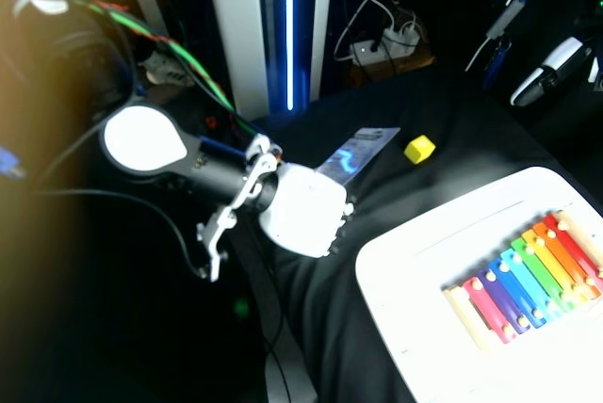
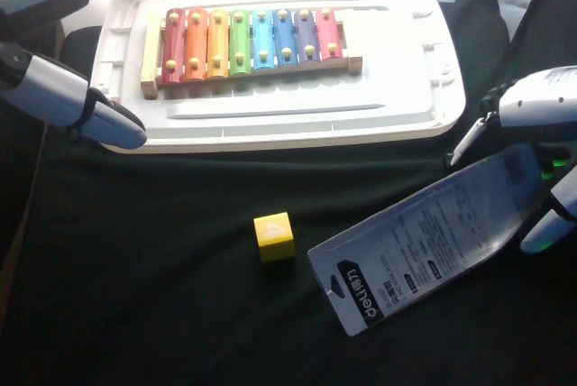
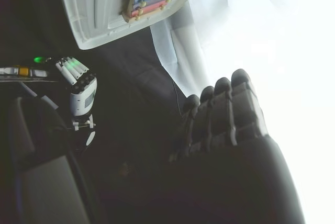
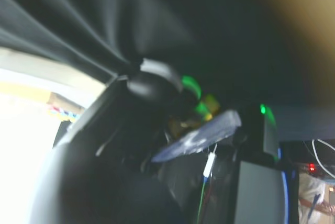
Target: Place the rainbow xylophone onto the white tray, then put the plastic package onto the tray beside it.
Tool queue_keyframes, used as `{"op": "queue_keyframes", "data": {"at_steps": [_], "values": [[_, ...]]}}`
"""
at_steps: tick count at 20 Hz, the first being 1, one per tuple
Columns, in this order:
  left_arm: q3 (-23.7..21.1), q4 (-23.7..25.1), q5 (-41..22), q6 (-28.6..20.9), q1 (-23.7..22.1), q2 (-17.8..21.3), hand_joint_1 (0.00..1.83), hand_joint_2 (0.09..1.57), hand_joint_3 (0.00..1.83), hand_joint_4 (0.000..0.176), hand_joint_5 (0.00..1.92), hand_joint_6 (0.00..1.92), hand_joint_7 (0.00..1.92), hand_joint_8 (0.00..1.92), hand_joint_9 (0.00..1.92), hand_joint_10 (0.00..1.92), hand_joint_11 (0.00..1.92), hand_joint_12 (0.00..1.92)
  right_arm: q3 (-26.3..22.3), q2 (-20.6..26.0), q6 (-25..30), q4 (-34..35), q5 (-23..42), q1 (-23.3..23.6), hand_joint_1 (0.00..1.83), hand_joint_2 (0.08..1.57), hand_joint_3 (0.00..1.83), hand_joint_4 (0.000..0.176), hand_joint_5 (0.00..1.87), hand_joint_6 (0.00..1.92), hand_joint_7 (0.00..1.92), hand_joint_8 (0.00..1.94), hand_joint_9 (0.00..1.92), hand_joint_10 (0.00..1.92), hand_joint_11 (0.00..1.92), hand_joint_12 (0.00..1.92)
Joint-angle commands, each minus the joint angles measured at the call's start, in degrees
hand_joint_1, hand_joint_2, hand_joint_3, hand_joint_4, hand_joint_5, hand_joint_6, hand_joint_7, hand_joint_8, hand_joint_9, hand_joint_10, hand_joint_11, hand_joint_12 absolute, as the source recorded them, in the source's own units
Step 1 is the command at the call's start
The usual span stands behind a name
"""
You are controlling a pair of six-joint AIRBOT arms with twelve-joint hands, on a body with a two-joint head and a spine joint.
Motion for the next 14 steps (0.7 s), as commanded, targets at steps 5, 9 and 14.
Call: {"op": "queue_keyframes", "data": {"at_steps": [5,9,14], "values": [[0.13,-1.70,-5.74,0.09,-0.25,-0.17,0.85,0.70,0.00,0.000,0.00,0.00,0.00,0.00,0.00,0.00,0.00,0.00,0.33,0.40,-1.38,4.96,2.03,4.48,1.26,1.11,0.00,0.000,0.95,0.99,1.01,1.01,1.26,1.11,1.15,1.58],[0.15,-1.71,-5.61,0.09,-0.15,-0.17,0.81,0.69,0.00,0.003,0.00,0.00,0.01,0.00,0.00,0.00,0.00,0.00,0.31,1.42,-3.27,5.56,2.02,8.30,1.26,1.11,0.00,0.000,0.95,0.98,1.01,1.01,1.29,1.09,1.16,1.62],[0.20,-1.74,-5.44,0.09,0.18,-0.28,0.81,0.69,0.00,0.000,0.00,0.00,0.01,0.00,0.00,0.00,0.01,0.01,0.26,3.19,-5.40,6.98,2.01,11.59,1.16,1.14,0.00,0.000,0.93,1.04,1.34,0.44,1.47,0.69,1.35,1.30]]}}
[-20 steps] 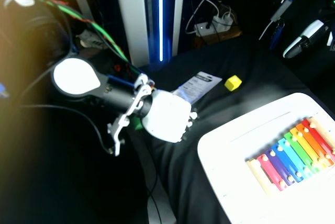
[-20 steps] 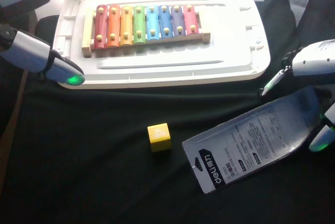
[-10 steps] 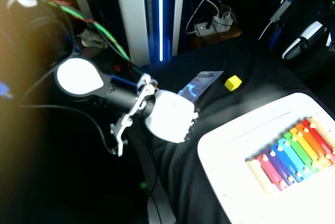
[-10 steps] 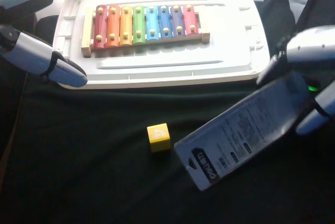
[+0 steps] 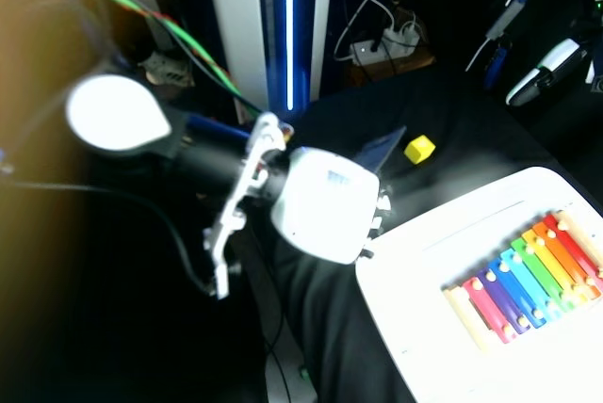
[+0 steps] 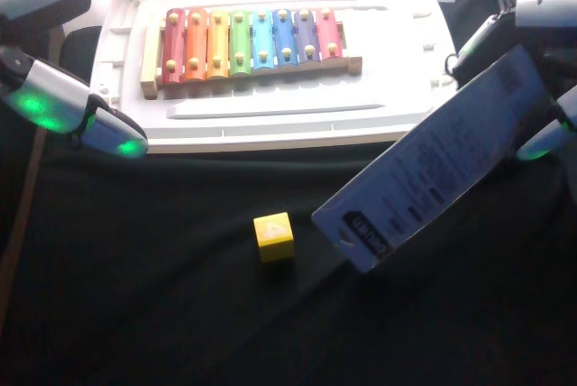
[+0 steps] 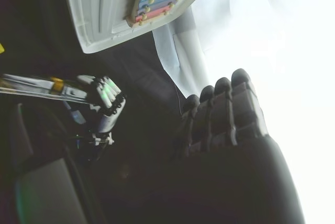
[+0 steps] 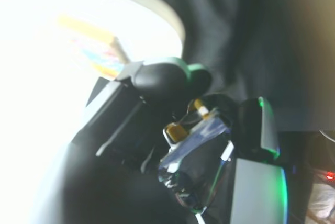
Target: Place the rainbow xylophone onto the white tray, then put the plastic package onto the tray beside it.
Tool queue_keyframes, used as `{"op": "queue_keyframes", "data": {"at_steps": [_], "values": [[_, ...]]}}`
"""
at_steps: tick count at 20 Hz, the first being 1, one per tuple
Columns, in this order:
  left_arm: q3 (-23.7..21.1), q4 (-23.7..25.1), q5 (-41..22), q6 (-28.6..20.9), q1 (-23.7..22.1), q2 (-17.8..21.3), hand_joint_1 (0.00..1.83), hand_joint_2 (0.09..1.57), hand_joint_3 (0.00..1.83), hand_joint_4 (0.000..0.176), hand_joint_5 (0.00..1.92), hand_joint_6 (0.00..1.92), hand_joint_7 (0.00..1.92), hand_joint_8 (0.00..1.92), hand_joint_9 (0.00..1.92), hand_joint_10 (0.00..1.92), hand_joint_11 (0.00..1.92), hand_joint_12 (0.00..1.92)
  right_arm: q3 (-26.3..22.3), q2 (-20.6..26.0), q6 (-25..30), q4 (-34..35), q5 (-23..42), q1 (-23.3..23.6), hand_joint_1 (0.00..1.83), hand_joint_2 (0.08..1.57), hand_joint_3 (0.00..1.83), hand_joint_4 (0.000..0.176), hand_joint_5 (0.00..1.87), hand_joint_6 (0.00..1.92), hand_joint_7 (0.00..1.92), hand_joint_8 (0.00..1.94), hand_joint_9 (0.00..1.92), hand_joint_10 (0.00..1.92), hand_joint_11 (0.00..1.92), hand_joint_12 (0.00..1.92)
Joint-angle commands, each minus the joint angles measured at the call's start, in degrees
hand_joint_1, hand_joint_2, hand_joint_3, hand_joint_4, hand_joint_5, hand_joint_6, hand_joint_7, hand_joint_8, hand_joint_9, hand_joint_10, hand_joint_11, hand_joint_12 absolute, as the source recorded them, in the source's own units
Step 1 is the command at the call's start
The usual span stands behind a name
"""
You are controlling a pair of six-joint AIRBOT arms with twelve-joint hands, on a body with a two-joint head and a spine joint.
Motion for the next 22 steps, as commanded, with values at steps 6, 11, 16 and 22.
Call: {"op": "queue_keyframes", "data": {"at_steps": [6,11,16,22], "values": [[0.21,-1.73,-5.85,0.09,-0.16,-0.22,0.83,0.69,0.00,0.000,0.00,0.00,0.00,0.00,0.00,0.00,0.00,0.00,0.22,0.31,-2.79,5.18,1.82,8.25,1.27,1.10,0.00,0.000,0.92,0.83,1.16,0.90,1.54,0.37,1.31,1.19],[0.21,-1.77,-5.69,0.09,-0.03,-0.22,0.84,0.69,0.00,0.000,0.00,0.00,0.00,0.00,0.00,0.00,0.00,0.00,1.69,0.17,-5.69,8.11,0.74,14.60,1.28,1.07,0.00,0.000,1.05,0.83,1.11,0.85,1.50,0.76,1.32,1.40],[0.23,-1.76,-5.61,0.12,0.07,-0.46,0.82,0.70,0.01,0.000,0.00,0.00,0.00,0.00,0.00,0.00,0.00,0.00,3.17,-0.55,-10.11,14.50,0.72,15.59,1.18,1.11,0.00,0.000,0.99,0.95,1.40,0.65,1.54,0.81,1.37,1.35],[0.25,-1.77,-5.96,0.13,0.28,-0.52,0.82,0.70,0.00,0.000,0.00,0.00,0.00,0.00,0.00,0.00,0.01,0.00,7.37,-5.20,-11.54,20.13,0.72,15.07,1.18,1.10,0.00,0.000,1.00,0.94,1.48,0.33,1.56,0.54,1.37,0.97]]}}
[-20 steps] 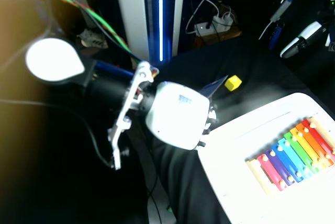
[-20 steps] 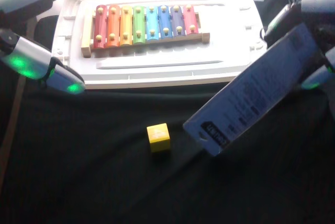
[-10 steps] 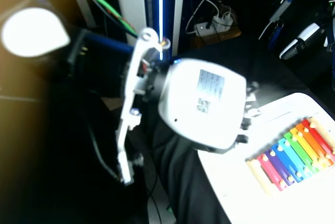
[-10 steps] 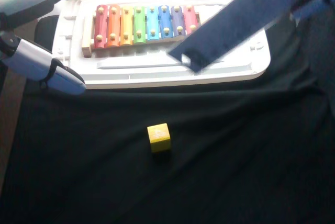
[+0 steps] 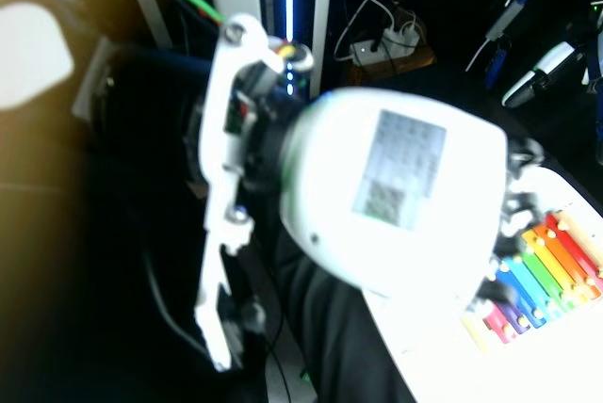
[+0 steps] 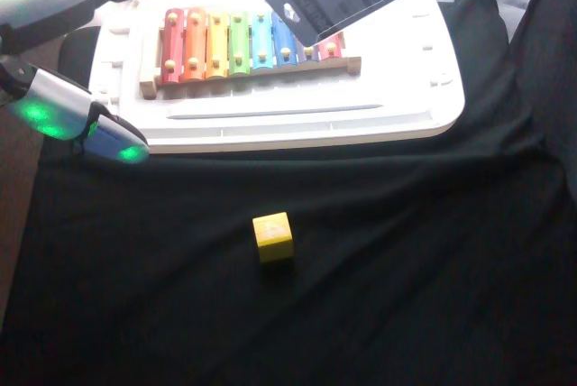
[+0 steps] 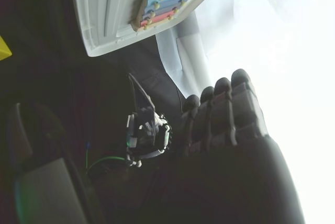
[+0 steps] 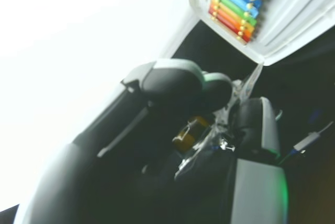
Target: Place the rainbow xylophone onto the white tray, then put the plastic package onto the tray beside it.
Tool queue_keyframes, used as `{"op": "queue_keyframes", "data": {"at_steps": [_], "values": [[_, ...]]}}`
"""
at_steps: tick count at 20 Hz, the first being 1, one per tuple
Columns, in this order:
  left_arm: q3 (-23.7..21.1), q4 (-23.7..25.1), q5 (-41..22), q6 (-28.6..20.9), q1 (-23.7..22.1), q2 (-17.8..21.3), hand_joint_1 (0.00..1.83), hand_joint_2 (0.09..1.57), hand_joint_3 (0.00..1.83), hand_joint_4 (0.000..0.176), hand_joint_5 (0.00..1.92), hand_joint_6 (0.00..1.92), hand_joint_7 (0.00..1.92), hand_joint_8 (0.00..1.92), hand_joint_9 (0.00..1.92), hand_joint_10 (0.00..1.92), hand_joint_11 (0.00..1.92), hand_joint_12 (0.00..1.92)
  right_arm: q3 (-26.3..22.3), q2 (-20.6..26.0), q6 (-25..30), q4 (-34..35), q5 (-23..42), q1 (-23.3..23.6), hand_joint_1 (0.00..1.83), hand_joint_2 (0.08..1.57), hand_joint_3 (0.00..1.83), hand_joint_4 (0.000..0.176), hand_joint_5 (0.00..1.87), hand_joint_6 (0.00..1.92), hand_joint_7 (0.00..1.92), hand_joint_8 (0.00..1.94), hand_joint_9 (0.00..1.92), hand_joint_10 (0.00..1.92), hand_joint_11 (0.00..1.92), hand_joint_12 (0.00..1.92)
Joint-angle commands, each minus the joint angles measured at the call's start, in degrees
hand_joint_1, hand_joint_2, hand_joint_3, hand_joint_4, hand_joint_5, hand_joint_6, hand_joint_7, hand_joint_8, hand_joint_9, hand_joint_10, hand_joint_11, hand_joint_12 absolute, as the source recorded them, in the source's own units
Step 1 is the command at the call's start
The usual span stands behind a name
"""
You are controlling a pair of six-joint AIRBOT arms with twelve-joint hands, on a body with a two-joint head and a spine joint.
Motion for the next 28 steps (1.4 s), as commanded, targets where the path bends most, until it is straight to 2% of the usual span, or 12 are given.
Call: {"op": "queue_keyframes", "data": {"at_steps": [1,2,7,10,12,14,17,21,22,23,25,28], "values": [[0.18,-1.59,-6.12,0.10,-0.36,-0.17,0.78,0.70,0.00,0.000,0.00,0.00,0.00,0.00,0.00,0.00,0.01,0.01,0.45,-0.91,-0.33,6.69,3.41,0.24,1.18,1.09,0.01,0.000,1.02,0.90,1.50,0.24,1.60,0.40,1.38,0.92],[0.19,-1.59,-6.21,0.10,-0.34,-0.17,0.77,0.71,0.01,0.000,0.00,0.00,0.00,0.00,0.00,0.00,0.03,0.01,0.84,-1.86,-3.10,10.29,3.42,-0.69,1.27,1.07,0.00,0.000,0.99,0.74,1.27,0.71,1.62,0.25,1.39,0.90],[0.39,-1.58,-6.62,0.10,-0.32,-0.12,0.82,0.68,0.00,0.000,0.00,0.00,0.01,0.00,0.00,0.00,0.00,0.00,5.22,-7.35,-5.23,18.01,3.45,-4.62,1.28,1.09,0.00,0.000,0.98,0.75,1.14,0.95,1.67,0.04,1.45,0.94],[0.52,-1.72,-7.20,0.10,-0.32,0.10,0.80,0.70,0.00,0.000,0.00,0.00,0.00,0.00,0.00,0.00,0.01,0.01,7.92,-10.49,-5.23,21.72,3.50,-7.15,1.29,1.07,0.00,0.000,1.00,0.70,1.19,0.87,1.70,0.05,1.44,0.95],[0.48,-1.76,-7.45,0.09,-0.31,0.30,0.79,0.71,0.01,0.000,0.00,0.00,0.00,0.00,0.00,0.00,0.01,0.01,9.77,-12.68,-5.23,24.00,3.61,-8.63,1.29,1.03,0.00,0.000,1.15,0.65,1.20,0.69,1.74,0.08,1.35,1.28],[0.38,-1.78,-7.58,0.09,-0.31,0.47,0.81,0.71,0.00,0.000,0.00,0.00,0.01,0.00,0.00,0.00,0.03,0.02,11.25,-14.31,-5.23,25.61,3.62,-9.95,1.29,1.05,0.00,0.000,1.00,0.74,1.25,0.73,1.66,0.04,1.35,1.06],[0.25,-1.78,-7.74,0.09,-0.32,0.55,0.81,0.71,0.00,0.000,0.00,0.00,0.00,0.00,0.00,0.00,0.05,0.03,12.02,-14.97,-5.22,26.60,3.61,-11.53,1.29,1.06,0.00,0.000,1.08,0.55,1.17,0.91,1.67,0.05,1.21,1.28],[0.12,-1.78,-7.66,0.09,-0.32,0.52,0.79,0.70,0.00,0.000,0.00,0.00,0.01,0.00,0.00,0.00,0.04,0.03,13.09,-15.70,-5.21,27.26,3.59,-13.00,1.22,1.03,0.00,0.000,1.16,0.66,1.31,0.67,1.75,0.11,1.29,1.28],[0.09,-1.78,-7.67,0.09,-0.32,0.52,0.80,0.69,0.00,0.000,0.00,0.00,0.01,0.00,0.00,0.00,0.04,0.03,13.35,-15.90,-5.21,27.29,3.58,-13.30,1.21,1.03,0.00,0.000,1.17,0.63,1.19,1.15,1.35,1.10,1.23,1.61],[0.05,-1.78,-7.68,0.09,-0.32,0.52,0.81,0.70,0.00,0.000,0.00,0.00,0.03,0.01,0.01,0.00,0.06,0.05,13.83,-16.28,-4.84,27.36,3.53,-14.15,1.26,1.10,0.00,0.000,1.10,0.52,0.98,1.29,1.00,1.40,0.90,1.67],[-0.01,-1.78,-7.66,0.09,-0.32,0.51,0.80,0.70,0.00,0.000,0.00,0.00,0.04,0.01,0.02,0.01,0.07,0.05,14.23,-16.53,-4.29,27.40,3.43,-14.71,1.28,1.10,0.00,0.000,1.09,0.49,1.02,1.20,1.09,1.20,0.96,1.58],[-0.06,-1.78,-7.53,0.09,-0.32,0.46,0.80,0.71,0.00,0.000,0.00,0.00,0.01,0.00,0.00,0.00,0.04,0.05,16.06,-17.53,-1.33,27.38,3.34,-15.94,1.19,1.06,0.00,0.000,1.10,0.75,0.94,1.45,1.02,1.75,1.06,1.91]]}}
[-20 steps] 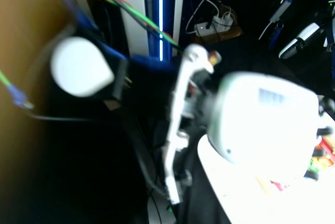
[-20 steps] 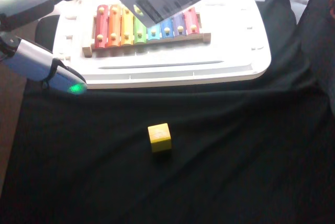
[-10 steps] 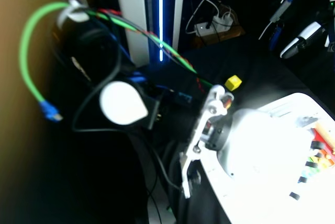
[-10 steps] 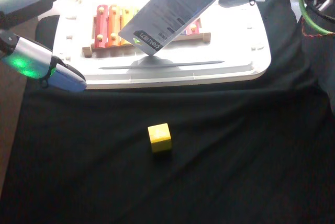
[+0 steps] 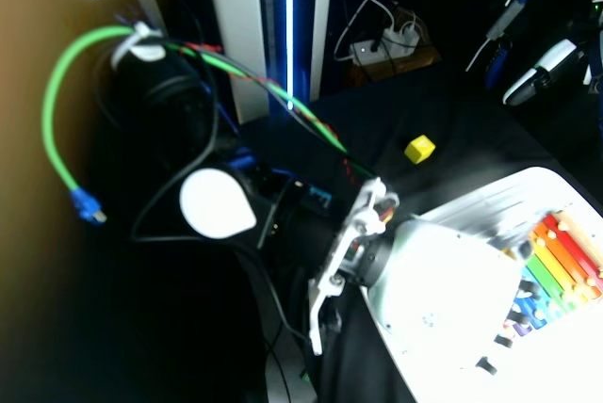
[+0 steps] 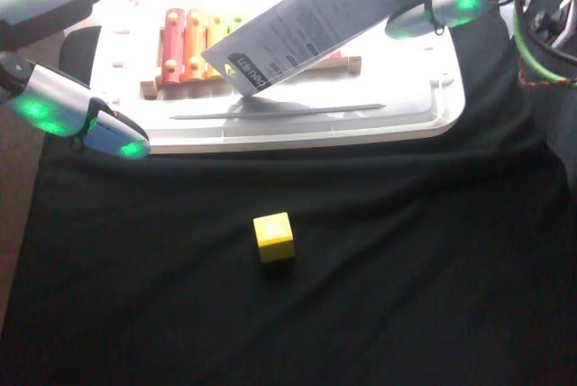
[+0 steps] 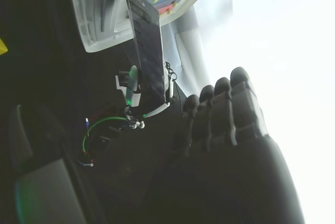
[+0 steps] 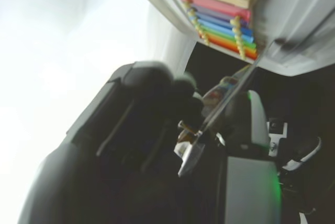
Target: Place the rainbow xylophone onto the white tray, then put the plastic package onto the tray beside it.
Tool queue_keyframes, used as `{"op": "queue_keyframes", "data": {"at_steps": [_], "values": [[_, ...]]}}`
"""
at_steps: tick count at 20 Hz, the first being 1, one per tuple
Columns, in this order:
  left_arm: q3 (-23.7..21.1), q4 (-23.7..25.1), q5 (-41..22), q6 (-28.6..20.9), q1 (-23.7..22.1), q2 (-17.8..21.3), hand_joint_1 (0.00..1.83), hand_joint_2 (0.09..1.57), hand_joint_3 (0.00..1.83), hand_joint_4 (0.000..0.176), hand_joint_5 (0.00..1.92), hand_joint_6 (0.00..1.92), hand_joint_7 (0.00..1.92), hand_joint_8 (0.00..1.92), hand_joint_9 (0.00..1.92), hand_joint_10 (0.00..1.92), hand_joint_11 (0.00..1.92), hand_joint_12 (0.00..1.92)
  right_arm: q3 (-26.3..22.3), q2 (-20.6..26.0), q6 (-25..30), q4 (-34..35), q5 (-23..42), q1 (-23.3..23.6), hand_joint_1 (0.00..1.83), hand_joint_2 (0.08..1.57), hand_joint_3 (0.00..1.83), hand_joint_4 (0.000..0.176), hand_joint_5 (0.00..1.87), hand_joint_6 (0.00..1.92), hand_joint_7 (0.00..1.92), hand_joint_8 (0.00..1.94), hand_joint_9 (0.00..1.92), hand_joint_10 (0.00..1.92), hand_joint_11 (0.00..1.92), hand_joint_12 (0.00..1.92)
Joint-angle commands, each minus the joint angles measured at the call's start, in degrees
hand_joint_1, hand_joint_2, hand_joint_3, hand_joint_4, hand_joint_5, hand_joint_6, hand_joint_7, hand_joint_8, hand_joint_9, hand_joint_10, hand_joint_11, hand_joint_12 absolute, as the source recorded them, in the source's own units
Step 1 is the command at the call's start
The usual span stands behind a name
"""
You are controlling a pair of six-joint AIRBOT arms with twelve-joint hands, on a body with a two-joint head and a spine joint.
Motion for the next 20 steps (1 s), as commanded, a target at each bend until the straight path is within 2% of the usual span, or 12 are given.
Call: {"op": "queue_keyframes", "data": {"at_steps": [1,2,3,4,5,6,7,8,9,12,14,20], "values": [[-0.12,-1.74,-6.06,0.09,-0.38,0.28,0.82,0.71,0.00,0.000,0.00,0.00,0.01,0.00,0.00,0.00,0.03,0.04,0.30,-0.06,0.59,2.27,4.96,0.49,1.31,1.03,0.00,0.000,0.88,0.28,0.94,1.53,1.03,1.82,1.13,1.92],[-0.12,-1.74,-6.06,0.08,-0.38,0.29,0.85,0.72,0.01,0.000,0.00,0.00,0.00,0.00,0.00,0.00,0.01,0.04,0.29,-0.05,0.60,2.25,4.96,0.38,1.33,1.01,0.00,0.000,0.79,0.08,0.99,1.42,1.08,1.75,1.14,1.91],[-0.12,-1.74,-6.06,0.08,-0.38,0.29,0.86,0.72,0.00,0.000,0.00,0.00,0.00,0.00,0.00,0.00,0.02,0.05,0.29,-0.03,0.65,2.24,4.96,0.26,1.37,1.04,0.00,0.000,0.61,0.02,1.07,0.97,0.93,1.41,0.84,1.77],[-0.12,-1.74,-6.05,0.08,-0.39,0.29,0.85,0.72,0.01,0.000,0.00,0.00,0.00,0.00,0.00,0.00,0.01,0.05,0.28,-0.03,0.79,2.20,4.96,0.18,1.38,1.03,0.00,0.000,0.49,0.00,1.12,0.81,0.91,1.18,0.75,1.67],[-0.14,-1.74,-5.99,0.08,-0.38,0.29,0.80,0.72,0.00,0.000,0.00,0.00,0.00,0.00,0.00,0.00,0.02,0.05,0.28,-0.02,0.98,2.01,4.98,0.18,1.25,0.93,0.00,0.000,0.30,0.00,0.71,0.28,0.66,0.72,0.49,1.52],[-0.15,-1.74,-5.95,0.08,-0.38,0.29,0.78,0.72,0.00,0.000,0.00,0.00,0.00,0.00,0.00,0.00,0.03,0.06,0.28,-0.01,1.14,1.79,4.99,0.18,1.17,0.89,0.00,0.034,0.19,0.00,0.46,0.06,0.56,0.36,0.36,1.35],[-0.16,-1.74,-5.88,0.08,-0.38,0.28,0.78,0.71,0.00,0.000,0.00,0.00,0.00,0.00,0.00,0.00,0.02,0.06,0.23,0.06,1.32,1.49,5.01,0.18,1.11,0.83,0.00,0.105,0.06,0.00,0.18,0.01,0.44,0.14,0.21,1.29],[-0.16,-1.74,-5.84,0.08,-0.38,0.27,0.80,0.71,0.00,0.000,0.00,0.00,0.00,0.00,0.00,0.00,0.00,0.02,0.17,0.10,1.37,1.32,5.02,0.18,1.09,0.79,0.00,0.143,0.01,0.00,0.15,0.00,0.51,0.11,0.20,1.38],[-0.17,-1.74,-5.80,0.08,-0.38,0.26,0.79,0.71,0.00,0.000,0.00,0.00,0.00,0.00,0.00,0.00,0.01,0.01,0.11,0.15,1.39,1.19,5.02,0.18,1.03,0.76,0.00,0.169,0.00,0.00,0.14,0.00,0.35,0.03,0.04,1.28],[-0.17,-1.73,-5.82,0.08,-0.38,0.10,0.82,0.71,0.00,0.000,0.00,0.00,0.00,0.00,0.00,0.00,0.00,0.00,0.09,0.24,1.50,0.98,5.03,0.18,0.91,0.72,0.00,0.176,0.00,0.00,0.01,0.00,0.03,0.01,0.00,0.64],[-0.18,-1.72,-5.84,0.08,-0.38,0.09,0.82,0.71,0.00,0.000,0.00,0.00,0.00,0.00,0.00,0.00,0.00,0.00,-0.23,0.51,1.56,0.65,5.27,0.18,0.89,0.70,0.00,0.176,0.00,0.00,0.00,0.00,0.00,0.00,0.00,0.37],[-0.17,-2.15,-7.00,0.08,-0.36,0.11,0.87,0.71,0.00,0.000,0.00,0.00,0.01,0.00,0.01,0.00,0.06,0.03,-2.71,2.99,1.71,0.65,9.31,0.18,0.90,0.69,0.00,0.176,0.00,0.00,0.00,0.00,0.00,0.00,0.00,0.00]]}}
